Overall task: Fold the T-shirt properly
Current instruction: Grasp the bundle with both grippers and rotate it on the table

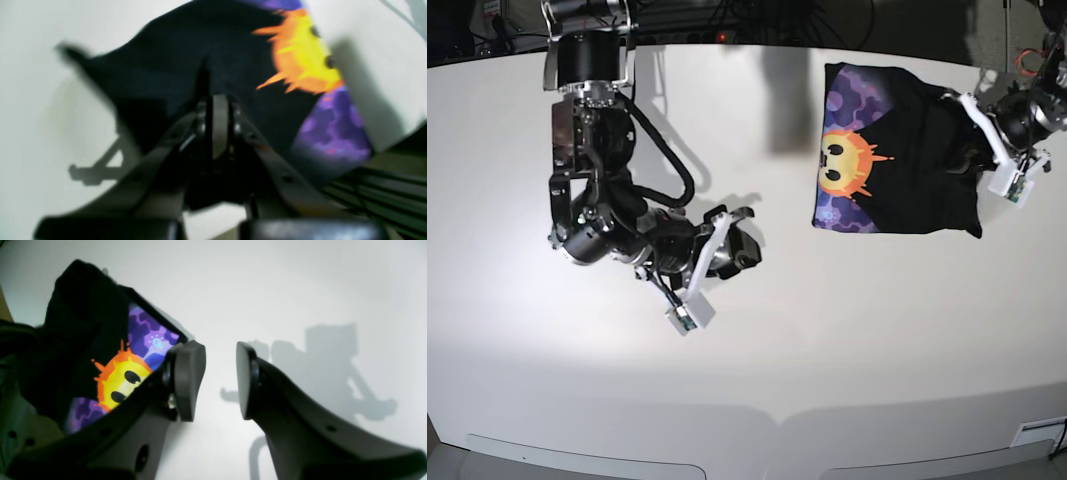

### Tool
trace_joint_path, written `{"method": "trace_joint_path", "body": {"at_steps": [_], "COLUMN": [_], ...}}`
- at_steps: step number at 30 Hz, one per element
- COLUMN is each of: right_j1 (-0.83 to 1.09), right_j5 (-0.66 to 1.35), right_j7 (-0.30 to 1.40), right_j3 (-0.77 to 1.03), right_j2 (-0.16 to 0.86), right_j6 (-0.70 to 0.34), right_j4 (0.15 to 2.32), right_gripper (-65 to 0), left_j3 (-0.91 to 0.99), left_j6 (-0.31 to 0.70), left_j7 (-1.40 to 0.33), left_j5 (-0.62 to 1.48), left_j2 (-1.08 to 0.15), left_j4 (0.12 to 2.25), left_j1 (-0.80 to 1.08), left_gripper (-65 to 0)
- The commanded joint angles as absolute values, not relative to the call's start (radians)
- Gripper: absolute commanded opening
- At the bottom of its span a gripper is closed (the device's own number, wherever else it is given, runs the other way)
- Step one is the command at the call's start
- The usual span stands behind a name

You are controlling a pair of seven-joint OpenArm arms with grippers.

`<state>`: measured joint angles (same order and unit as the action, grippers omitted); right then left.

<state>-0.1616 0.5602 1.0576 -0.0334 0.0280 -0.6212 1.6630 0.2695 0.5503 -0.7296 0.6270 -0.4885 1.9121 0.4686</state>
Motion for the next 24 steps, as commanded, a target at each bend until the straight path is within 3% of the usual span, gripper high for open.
{"method": "trace_joint_path", "body": {"at_steps": [1,6,14,17,21,24], "right_j1": [-0.181,-0.18,-0.18,-0.18,-0.18,-0.18], "right_j5": [0.583,0.583,0.579,0.58,0.58,0.58], "right_j7": [1.042,1.042,1.042,1.042,1.042,1.045], "right_j3": [-0.043,-0.102,-0.131,-0.131,-0.131,-0.131], "right_j2": [0.028,0.028,0.028,0.028,0.028,0.028], "right_j6": [-0.625,-0.626,-0.626,-0.626,-0.626,-0.626], "right_j4": [1.679,1.679,1.679,1.679,1.679,1.679], "right_gripper": [-46.4,-46.4,-46.4,-46.4,-46.4,-46.4], "left_j3": [0.296,0.339,0.339,0.339,0.339,0.339], "left_j6": [0.551,0.545,0.317,0.294,0.28,0.193], "left_j7": [-0.685,-0.635,-0.649,-0.685,-0.733,-0.754], "left_j5": [0.637,0.531,0.366,0.367,0.366,0.313], "left_j2": [-0.502,-0.496,-0.496,-0.496,-0.496,-0.496], "left_j4": [1.929,1.923,1.923,1.923,1.923,1.923], "left_j1": [0.495,0.59,0.619,0.618,0.618,0.618], "left_gripper": [-65.0,-65.0,-65.0,-65.0,-48.5,-37.5]}}
